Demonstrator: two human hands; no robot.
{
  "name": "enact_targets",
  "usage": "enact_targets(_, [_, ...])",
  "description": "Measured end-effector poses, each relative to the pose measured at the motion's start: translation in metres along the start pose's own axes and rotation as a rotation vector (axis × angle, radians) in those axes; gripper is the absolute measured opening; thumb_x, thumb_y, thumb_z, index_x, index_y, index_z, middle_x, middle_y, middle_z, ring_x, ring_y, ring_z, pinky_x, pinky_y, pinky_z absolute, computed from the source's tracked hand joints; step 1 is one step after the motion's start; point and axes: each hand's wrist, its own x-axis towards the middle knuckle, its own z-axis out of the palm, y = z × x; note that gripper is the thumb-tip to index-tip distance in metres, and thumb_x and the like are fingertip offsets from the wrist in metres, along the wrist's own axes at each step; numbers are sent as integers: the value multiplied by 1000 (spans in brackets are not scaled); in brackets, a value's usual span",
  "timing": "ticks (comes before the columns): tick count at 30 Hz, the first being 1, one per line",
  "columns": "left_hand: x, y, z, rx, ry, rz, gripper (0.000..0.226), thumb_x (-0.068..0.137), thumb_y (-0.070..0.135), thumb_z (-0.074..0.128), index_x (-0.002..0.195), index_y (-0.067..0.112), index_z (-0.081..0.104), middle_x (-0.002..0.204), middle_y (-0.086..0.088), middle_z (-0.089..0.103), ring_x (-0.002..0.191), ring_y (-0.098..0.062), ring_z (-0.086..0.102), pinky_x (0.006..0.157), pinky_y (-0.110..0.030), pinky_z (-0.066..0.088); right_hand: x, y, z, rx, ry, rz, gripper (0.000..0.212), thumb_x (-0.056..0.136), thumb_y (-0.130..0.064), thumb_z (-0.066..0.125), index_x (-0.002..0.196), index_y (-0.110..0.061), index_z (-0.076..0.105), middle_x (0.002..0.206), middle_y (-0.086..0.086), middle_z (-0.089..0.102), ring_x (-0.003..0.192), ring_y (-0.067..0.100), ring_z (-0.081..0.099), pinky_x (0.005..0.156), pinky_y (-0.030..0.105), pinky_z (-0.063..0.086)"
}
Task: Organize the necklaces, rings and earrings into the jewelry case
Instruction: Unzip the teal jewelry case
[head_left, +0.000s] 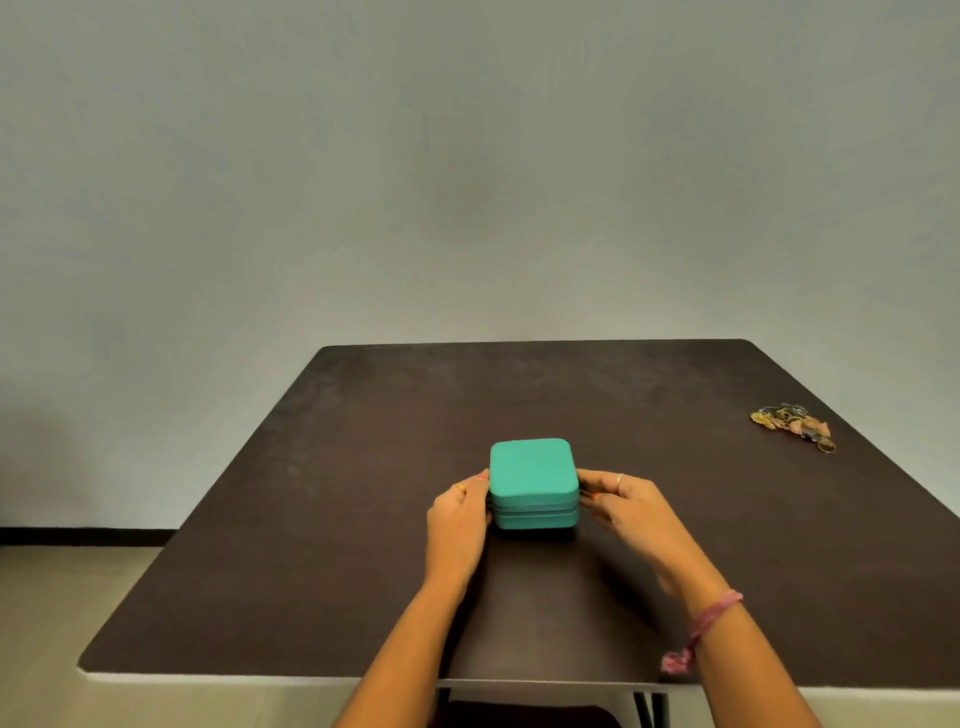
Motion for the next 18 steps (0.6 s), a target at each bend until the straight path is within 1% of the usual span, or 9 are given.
enact_targets(3, [-15,-9,6,-5,-17,-4,25,94,30,54,82,40,73,88,14,72,88,-11,62,91,-45,51,-18,13,-12,23,-4,45,43,95,5,39,122,-20,62,110,-14,67,102,-3,61,86,15,49])
enact_targets(5, [-22,-14,8,-6,-31,3,23,95,27,53,87,39,71,97,15,72,96,-9,65,91,-38,54,-28,22,-19,63,-29,75,42,95,4,39,117,-22,64,108,-15,68,99,-3,64,81,13,52])
enact_targets(7, [-30,-17,10,-21,-52,10,25,96,24,52,89,38,71,104,13,72,101,-7,65,90,-32,54,-35,30,-24,85,-39,101,42,96,3,39,111,-26,65,106,-15,70,99,-2,64,84,15,52])
enact_targets(10, [-35,-22,10,-13,-68,38,25,97,22,50,93,35,71,107,11,71,102,-4,64,87,-25,53,-39,37,-29,84,-59,119,40,97,0,41,106,-31,65,106,-16,70,102,-1,64,89,19,50])
enact_targets(12, [-32,-27,8,41,-80,70,24,98,23,48,99,37,68,112,10,70,104,-3,63,90,-26,52,-37,39,-33,73,-81,123,38,97,-3,41,111,-29,64,109,-15,69,103,1,64,91,22,50])
enact_targets(14, [-27,-28,4,128,-82,102,20,98,30,48,113,38,59,123,9,65,111,-3,59,99,-30,48,-29,39,-37,43,-64,108,36,98,-4,40,119,-25,61,115,-11,66,103,7,65,89,24,51])
enact_targets(15, [-24,-27,2,168,-100,122,29,97,34,50,126,36,52,131,10,58,118,-3,54,104,-30,43,-23,38,-39,24,-40,93,37,98,-4,40,122,-24,58,118,-9,64,103,9,65,85,24,52])
enact_targets(17, [-18,-23,-1,253,-235,146,69,90,44,57,148,27,25,144,14,38,130,-1,39,108,-23,32,-7,35,-40,-26,-24,54,39,98,-3,39,127,-26,53,124,-10,59,106,9,61,79,22,51])
enact_targets(18, [-15,-20,-1,318,-327,154,89,83,52,62,152,27,11,147,18,28,133,1,31,109,-21,28,1,32,-38,-54,-42,37,42,98,-3,38,130,-27,51,127,-11,56,110,9,58,80,22,50])
